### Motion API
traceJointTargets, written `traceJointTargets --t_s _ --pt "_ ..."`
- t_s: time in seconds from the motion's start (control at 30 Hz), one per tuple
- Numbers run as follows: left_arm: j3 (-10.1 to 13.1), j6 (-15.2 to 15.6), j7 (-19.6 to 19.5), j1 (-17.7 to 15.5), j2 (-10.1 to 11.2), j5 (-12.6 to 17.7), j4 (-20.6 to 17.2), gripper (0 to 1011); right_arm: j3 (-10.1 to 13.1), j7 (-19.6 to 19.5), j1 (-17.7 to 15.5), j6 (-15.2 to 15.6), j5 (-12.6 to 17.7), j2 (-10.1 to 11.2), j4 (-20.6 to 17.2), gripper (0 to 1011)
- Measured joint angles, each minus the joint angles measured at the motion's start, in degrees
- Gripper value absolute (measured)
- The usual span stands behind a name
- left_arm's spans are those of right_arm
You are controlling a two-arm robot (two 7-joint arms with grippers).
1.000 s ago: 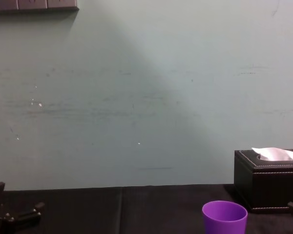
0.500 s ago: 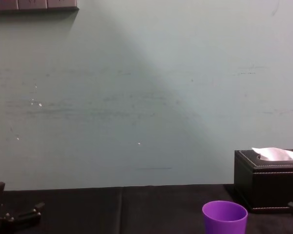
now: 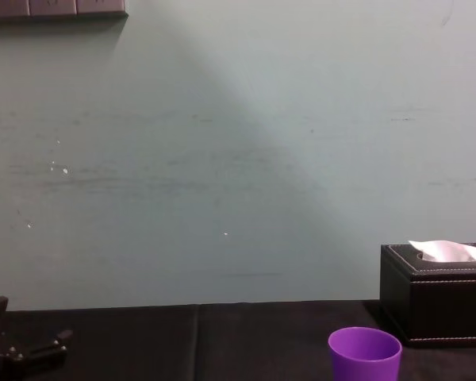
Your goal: Stack the three plastic cups sequentially using one hand.
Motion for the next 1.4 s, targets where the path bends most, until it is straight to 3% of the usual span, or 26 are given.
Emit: traceJointTargets --t_s 0.3,0.73,1.03,1.4 --pt "0.0 0.0 0.0 0.0 0.0 0.0 0.0 1012 4.1 8.8 -8.3 -5.1 7.0 4.1 -4.7 1000" --pt "0.0 0.0 0.0 0.0 0.0 0.0 0.0 1012 6.0 17.6 -16.0 -9.0 8.4 8.5 -8.8 1000" --pt "0.0 0.0 0.0 0.0 0.0 0.0 0.0 1011 7.2 18.7 -19.2 -9.3 8.6 7.9 -9.7 1000" --pt "0.0 0.0 0.0 0.0 0.0 0.0 0.0 1011 6.9 19.9 -18.9 -7.6 8.5 5.6 -7.8 1000"
